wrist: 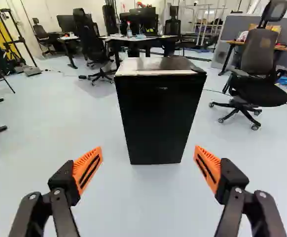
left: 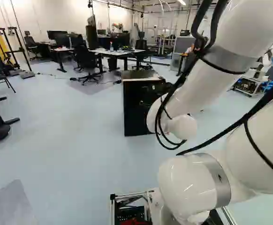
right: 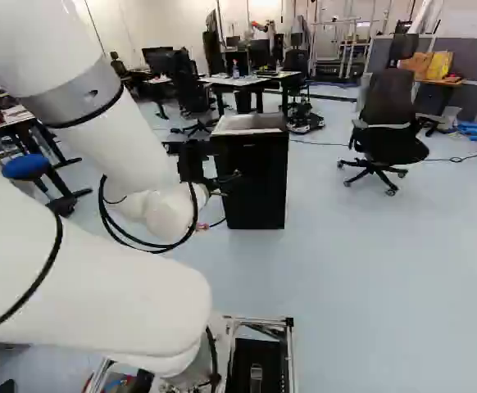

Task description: Grab a drink from the fridge

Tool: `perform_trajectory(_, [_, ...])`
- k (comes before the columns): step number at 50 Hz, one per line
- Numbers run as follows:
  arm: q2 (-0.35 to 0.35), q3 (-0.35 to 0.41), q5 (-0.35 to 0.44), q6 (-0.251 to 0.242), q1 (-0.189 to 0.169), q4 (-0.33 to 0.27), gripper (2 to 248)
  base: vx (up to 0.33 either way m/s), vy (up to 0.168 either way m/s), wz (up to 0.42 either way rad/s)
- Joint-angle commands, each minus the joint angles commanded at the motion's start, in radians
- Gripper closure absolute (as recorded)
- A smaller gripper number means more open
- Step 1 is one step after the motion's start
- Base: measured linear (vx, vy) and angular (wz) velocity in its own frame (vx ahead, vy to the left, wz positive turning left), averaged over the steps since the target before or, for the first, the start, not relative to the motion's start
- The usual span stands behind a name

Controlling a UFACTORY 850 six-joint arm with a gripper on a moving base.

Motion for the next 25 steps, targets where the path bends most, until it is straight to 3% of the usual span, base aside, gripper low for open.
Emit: perform_trajectory(25, [0.000,0.000,0.000,0.000,0.000,0.000,3,-0.003,0.001,-0.052])
